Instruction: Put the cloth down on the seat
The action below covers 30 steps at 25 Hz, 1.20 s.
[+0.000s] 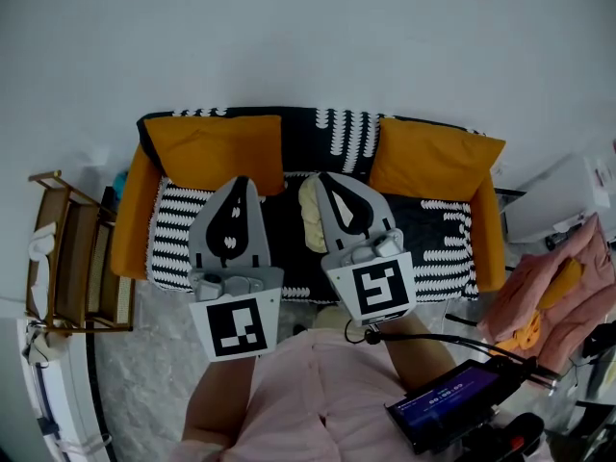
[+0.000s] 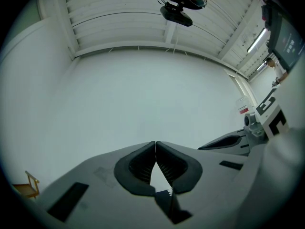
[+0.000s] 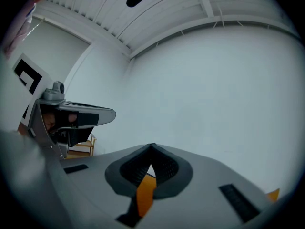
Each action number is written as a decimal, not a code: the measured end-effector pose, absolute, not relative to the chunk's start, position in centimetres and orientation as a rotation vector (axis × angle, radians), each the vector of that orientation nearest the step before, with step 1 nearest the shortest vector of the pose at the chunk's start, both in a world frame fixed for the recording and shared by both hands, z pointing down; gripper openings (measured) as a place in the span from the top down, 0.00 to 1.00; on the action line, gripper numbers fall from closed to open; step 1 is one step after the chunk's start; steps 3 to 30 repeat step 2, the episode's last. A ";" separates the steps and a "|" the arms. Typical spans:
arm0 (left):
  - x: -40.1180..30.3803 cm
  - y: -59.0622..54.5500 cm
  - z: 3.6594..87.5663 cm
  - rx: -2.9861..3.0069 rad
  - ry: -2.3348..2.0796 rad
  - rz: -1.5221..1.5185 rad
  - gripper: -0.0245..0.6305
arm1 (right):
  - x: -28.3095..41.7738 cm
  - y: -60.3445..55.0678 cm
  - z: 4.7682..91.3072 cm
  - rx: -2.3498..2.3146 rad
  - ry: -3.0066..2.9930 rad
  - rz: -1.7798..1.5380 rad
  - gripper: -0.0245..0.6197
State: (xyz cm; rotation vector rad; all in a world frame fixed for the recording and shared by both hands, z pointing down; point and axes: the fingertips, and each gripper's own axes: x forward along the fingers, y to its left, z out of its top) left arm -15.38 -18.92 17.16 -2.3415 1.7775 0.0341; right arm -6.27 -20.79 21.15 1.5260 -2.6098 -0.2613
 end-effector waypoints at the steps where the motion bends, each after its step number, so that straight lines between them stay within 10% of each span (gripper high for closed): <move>1: -15.4 -18.9 17.2 -2.341 1.777 0.033 0.95 | -6.3 -20.8 21.2 1.527 -2.610 -0.261 0.96; 30: -15.4 -18.9 17.3 -2.341 1.776 0.033 0.95 | -6.3 -20.8 21.3 1.529 -2.611 -0.260 0.96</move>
